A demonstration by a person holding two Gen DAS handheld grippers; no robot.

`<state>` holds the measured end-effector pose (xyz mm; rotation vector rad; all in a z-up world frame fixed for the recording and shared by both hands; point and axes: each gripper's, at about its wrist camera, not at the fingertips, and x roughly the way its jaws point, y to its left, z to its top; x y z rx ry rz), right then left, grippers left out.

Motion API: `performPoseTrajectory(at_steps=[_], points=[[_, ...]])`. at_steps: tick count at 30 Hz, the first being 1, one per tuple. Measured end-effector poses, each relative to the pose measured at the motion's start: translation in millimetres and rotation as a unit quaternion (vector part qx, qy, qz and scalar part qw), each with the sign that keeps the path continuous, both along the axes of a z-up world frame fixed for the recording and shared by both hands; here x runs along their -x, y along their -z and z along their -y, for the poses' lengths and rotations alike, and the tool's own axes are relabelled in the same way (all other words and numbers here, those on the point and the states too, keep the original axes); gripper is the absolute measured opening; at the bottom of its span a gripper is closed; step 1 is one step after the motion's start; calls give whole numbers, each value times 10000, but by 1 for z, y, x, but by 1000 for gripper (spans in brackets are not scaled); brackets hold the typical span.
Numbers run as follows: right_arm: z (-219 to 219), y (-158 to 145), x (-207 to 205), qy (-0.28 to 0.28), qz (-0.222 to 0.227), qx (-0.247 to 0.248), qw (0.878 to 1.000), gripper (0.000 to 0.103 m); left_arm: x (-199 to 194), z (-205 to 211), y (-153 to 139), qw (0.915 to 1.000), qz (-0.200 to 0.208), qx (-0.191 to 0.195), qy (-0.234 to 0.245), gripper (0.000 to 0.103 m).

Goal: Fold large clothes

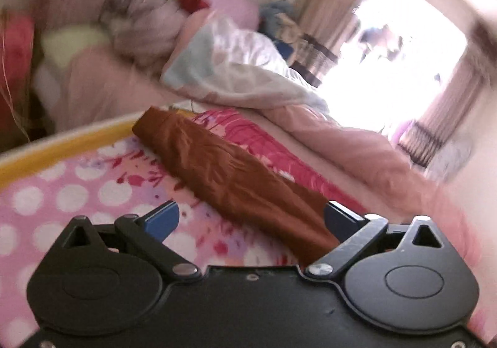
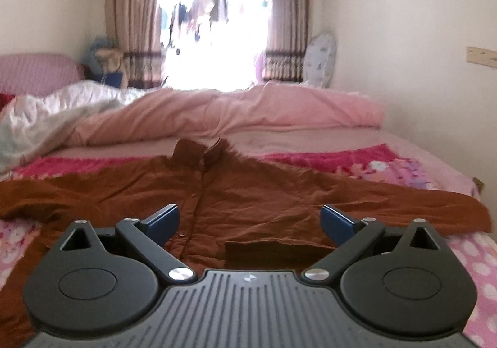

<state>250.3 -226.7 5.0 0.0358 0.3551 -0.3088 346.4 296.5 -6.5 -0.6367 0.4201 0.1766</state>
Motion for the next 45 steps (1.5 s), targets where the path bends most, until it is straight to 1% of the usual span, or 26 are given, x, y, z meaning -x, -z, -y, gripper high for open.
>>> performPoseTrajectory(at_steps=[3,6,10,12,14,16,18,20,21,24,25,26,27,29,32,34,37,40,41,43,45], points=[[1,8,-30,-57,-164,-80,9998,103,-38,-47,22,9978,25,540,-392,99],[1,17,-53,-15,-331,-75,9994,103,-68,-78,40,9946,5,722,-751,99],[0,28,-73,57,-500,-32,9987,103,-102,-111,66,9869,-3,1222,-1056,98],[0,33,-82,97,-576,-49,9983,103,-114,-121,74,9852,4,1281,-1137,98],[1,38,-91,130,-671,-57,9976,103,-127,-125,81,9833,-95,1268,-1299,97],[0,43,-98,128,-794,-35,9968,103,-137,-127,89,9823,-156,1278,-1360,95],[-3,48,-103,84,-897,46,9959,103,-144,-128,94,9823,-156,1232,-1400,85],[-3,52,-108,86,-973,81,9952,103,-151,-131,97,9821,-259,1153,-1470,48],[-3,53,-109,91,-991,61,9950,103,-155,-133,100,9815,-331,1167,-1484,45],[2,56,-110,152,-1024,-32,9946,103,-155,-135,101,9811,-320,1177,-1501,43],[3,57,-111,167,-1040,-51,9944,103,-156,-135,100,9809,-329,1171,-1521,36],[4,58,-111,178,-1059,-54,9942,103,-156,-136,100,9806,-320,1198,-1516,27],[4,58,-111,194,-1076,-47,9940,103,-157,-138,99,9804,-296,1242,-1503,25],[6,59,-111,223,-1100,-34,9937,103,-154,-135,95,9805,-206,1267,-1487,15],[12,60,-109,289,-1089,-75,9936,103,-152,-128,77,9837,19,1217,-1325,10],[17,60,-109,320,-1100,-141,9933,103,-153,-117,58,9866,175,1141,-1149,10],[21,61,-107,305,-1082,-218,9934,103,-152,-80,20,9925,425,923,-684,10],[25,60,-106,253,-1085,-293,9933,103,-151,-28,-14,9945,710,773,-18,10],[25,59,-106,238,-1075,-312,9934,103,-151,-6,-24,9934,809,767,270,10],[27,58,-104,212,-1056,-353,9936,103,-152,44,-41,9887,952,771,868,10],[29,55,-101,173,-1012,-408,9939,103,-153,99,-54,9798,1054,795,1505,10]])
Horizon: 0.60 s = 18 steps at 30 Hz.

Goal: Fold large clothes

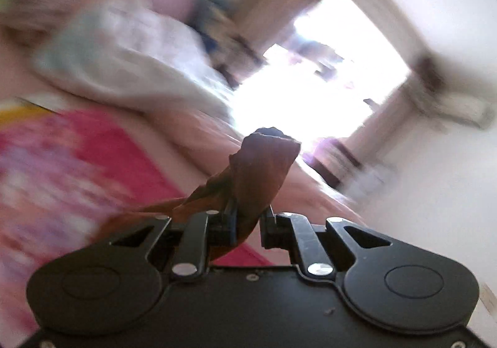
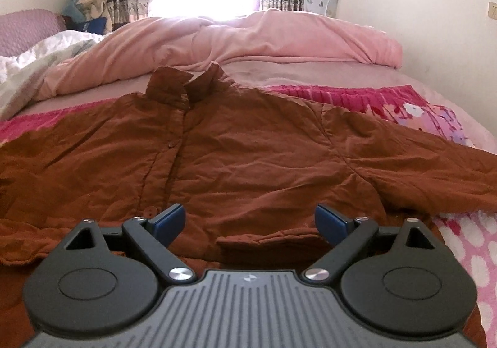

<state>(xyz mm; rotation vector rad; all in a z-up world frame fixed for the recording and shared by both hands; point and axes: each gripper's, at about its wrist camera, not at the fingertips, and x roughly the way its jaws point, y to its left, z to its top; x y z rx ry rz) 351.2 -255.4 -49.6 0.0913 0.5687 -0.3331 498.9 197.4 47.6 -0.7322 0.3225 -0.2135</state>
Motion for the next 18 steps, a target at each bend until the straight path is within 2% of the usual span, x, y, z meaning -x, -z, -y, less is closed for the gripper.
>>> performPoseTrajectory(at_steps=[2,4,6,7,8,11,12,14,18], points=[[2,-4,5,-8,80,-46,10000,103,1,54,-6,9981,78,21,603,10],[7,-9,12,17,168,-91,9998,103,3,108,-4,9925,133,13,1213,12],[11,-12,18,54,245,-151,9996,103,3,158,9,9859,15,-99,1672,30],[13,-13,20,72,262,-191,9994,103,3,180,19,9819,-61,-114,1887,65],[16,-14,22,71,275,-248,9993,103,2,199,30,9778,-204,-101,2081,70],[24,-13,22,-92,291,-474,9984,103,5,228,53,9621,-546,-142,2667,70],[26,-12,21,-165,304,-561,9978,100,7,225,54,9627,-531,-245,2642,70],[30,-9,15,-386,327,-842,9952,90,17,207,51,9710,-359,-512,2305,71],[33,2,-11,-806,180,-1627,9832,86,26,139,48,9857,-340,-897,1388,71]])
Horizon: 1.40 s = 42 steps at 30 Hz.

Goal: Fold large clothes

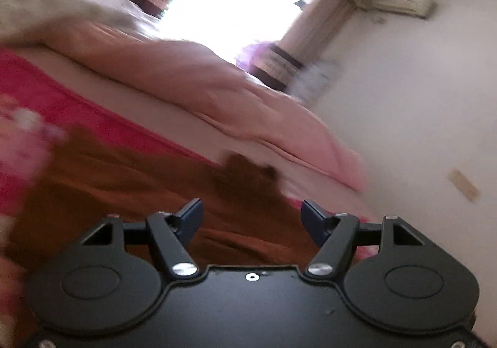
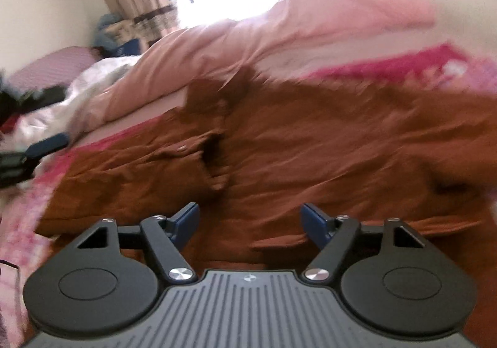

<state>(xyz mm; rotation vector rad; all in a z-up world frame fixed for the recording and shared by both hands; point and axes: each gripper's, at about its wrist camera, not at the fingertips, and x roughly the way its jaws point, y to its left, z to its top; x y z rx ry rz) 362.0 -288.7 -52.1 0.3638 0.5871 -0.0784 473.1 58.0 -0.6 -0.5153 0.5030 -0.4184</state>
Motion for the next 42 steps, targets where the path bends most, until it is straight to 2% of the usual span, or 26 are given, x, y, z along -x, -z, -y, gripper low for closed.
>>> performPoseTrajectory(at_steps=[3,7,8,9,11,15,17,19,21,24,26,27,29,32,35,38,42], points=[[0,8,-28,-206,-109,-589,9980,81,6,-45,11,9971,-130,-325,-678,71],[-8,14,-64,-220,-129,-811,9964,67,9,-72,27,9940,-360,-376,-964,71],[-11,15,-72,-249,-148,-817,9962,46,3,-70,27,9938,-397,-366,-967,71],[-13,16,-78,-316,-182,-853,9957,21,5,-71,29,9938,-429,-353,-962,71],[-17,9,-80,-297,-130,-859,9958,9,9,-73,26,9946,-411,-324,-892,71],[-13,-26,-52,-248,480,-764,9956,8,-1,-57,21,9969,-352,-276,-647,71],[-6,-33,-44,-163,599,-709,9955,8,-14,-47,30,9971,-428,-317,-546,71],[3,-25,-43,-37,512,-541,9972,8,-24,-37,42,9963,-615,-395,-449,71],[14,-6,-49,203,180,-470,9985,8,-34,-30,56,9943,-854,-504,-404,71],[27,28,-59,304,-304,-604,9972,10,-44,-25,78,9912,-1090,-677,-318,71],[32,40,-59,333,-361,-736,9961,15,-44,-25,77,9911,-1045,-783,-266,71],[33,38,-56,367,-326,-742,9960,24,-42,-24,71,9911,-1017,-831,-213,71],[33,26,-50,548,-259,-635,9961,35,-40,-26,55,9931,-902,-740,-139,71],[24,0,-36,617,243,-381,9971,35,-38,-26,32,9958,-595,-689,-132,71],[2,-17,-40,151,532,-147,9984,35,-45,-18,25,9948,-488,-878,-179,71],[-22,-9,-58,-282,354,0,9990,32,-56,-8,34,9927,-715,-961,-99,71],[-28,23,-79,-134,-161,43,9998,28,-66,1,59,9872,-1042,-1203,-45,71]])
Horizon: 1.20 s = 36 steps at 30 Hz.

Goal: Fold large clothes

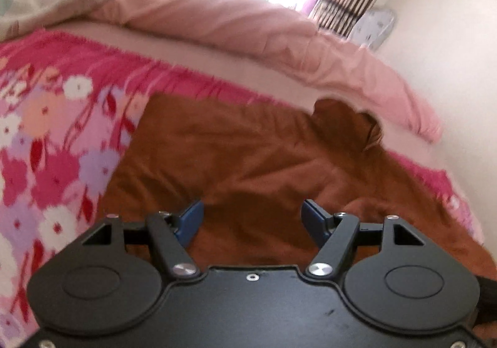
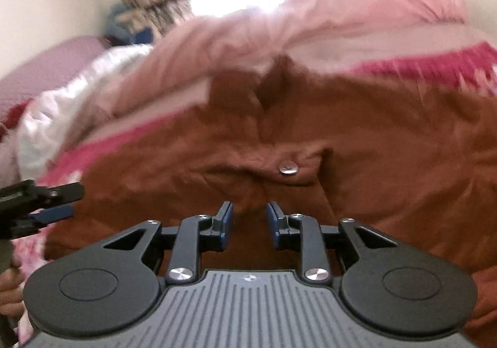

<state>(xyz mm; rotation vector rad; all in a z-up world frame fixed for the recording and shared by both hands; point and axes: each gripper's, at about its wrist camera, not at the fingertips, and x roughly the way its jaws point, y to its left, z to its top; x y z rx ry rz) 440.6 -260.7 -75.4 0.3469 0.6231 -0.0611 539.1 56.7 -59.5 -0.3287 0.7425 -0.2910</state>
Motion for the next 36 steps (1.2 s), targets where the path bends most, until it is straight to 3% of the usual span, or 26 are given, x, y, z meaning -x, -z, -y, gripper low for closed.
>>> performPoseTrajectory(at_steps=[2,5,7,9,13,18,23,25,31,36], points=[[3,10,-2,92,-54,-109,9999,22,-4,3,11,9999,-64,-111,30,71],[12,13,-1,16,45,-316,9995,22,-5,8,16,9996,7,-288,73,72],[28,4,13,13,191,-653,9977,27,-4,8,12,9995,-16,-298,42,72],[54,-10,39,134,534,-940,9940,47,0,4,4,9998,-9,-178,6,72],[131,-23,101,1009,847,-1089,9853,52,16,-4,-7,10000,85,-1,-25,72],[240,-14,188,2665,811,-945,9558,52,28,0,-4,9997,84,-210,-4,72],[316,8,246,3749,833,-938,9185,52,34,5,-3,9995,92,-283,-63,72],[336,18,256,3944,808,-926,9107,52,36,6,-4,9995,118,-291,-84,72],[375,50,267,4124,1006,-1745,8885,52,37,11,-2,9988,114,-437,-178,72],[395,64,265,4262,1338,-2142,8686,51,34,19,0,9976,90,-647,-213,72]])
